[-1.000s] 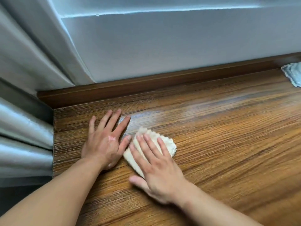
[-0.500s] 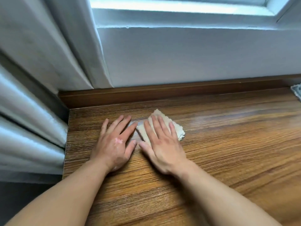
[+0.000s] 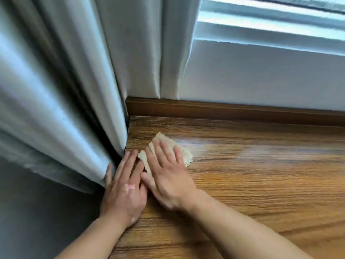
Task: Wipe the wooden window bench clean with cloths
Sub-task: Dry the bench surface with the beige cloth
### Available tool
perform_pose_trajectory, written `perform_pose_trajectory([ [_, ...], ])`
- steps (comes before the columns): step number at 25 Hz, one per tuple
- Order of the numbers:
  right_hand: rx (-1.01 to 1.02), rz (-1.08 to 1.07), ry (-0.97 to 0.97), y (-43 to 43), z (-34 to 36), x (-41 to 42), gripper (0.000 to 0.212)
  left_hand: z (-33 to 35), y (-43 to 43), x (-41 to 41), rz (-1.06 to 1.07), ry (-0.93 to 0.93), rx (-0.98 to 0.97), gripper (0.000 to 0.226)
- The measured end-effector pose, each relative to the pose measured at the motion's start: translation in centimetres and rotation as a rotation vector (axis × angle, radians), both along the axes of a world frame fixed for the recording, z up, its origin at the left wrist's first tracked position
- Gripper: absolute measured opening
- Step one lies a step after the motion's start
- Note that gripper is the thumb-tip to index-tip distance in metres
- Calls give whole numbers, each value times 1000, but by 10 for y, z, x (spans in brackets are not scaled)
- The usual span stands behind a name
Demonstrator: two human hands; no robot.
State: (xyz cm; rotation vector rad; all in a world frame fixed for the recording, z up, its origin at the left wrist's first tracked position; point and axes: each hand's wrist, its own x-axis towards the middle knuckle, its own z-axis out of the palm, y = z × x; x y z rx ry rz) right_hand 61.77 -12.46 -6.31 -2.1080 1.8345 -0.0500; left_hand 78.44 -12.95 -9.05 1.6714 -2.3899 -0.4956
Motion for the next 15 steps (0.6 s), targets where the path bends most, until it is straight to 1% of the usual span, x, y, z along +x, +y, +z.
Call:
perform_pose_trajectory([
  [1,-20,165,-8,14,4,-7,67,-1,0,-2,9,41,7,63],
  [2,-28,219,7,16,4,-31,66,-2,-1,-2,29,82,18,62],
  [3,-15,161,54,11,1,-60,67,-2,-1,-2,48,110,27,62],
  [4,2,16,92,3,-4,-90,72,-3,-2,-1,56,123,25,63],
  [5,-13,-206,113,-11,-6,-115,76,-3,-1,-1,56,128,15,63],
  [6,-40,-475,100,-23,-6,-128,79,-4,0,-1,54,131,2,63],
  [7,-56,-698,89,-33,-8,-124,77,-5,0,0,56,137,-8,62],
  [8,-57,-789,71,-36,-9,-102,75,-6,-1,0,61,151,-22,61],
  [9,-49,-730,89,-29,-14,-72,74,-7,-2,1,66,175,-45,60],
  [10,-41,-561,82,-9,-17,-40,73,-8,-3,3,74,210,-76,58],
  [12,-63,-99,57,51,-10,2,70,-11,-2,4,128,322,-136,56],
  [13,-76,76,76,77,-6,5,67,-12,-1,4,175,384,-150,55],
  [15,-68,302,118,83,-3,-19,66,-13,0,3,257,472,-147,54],
])
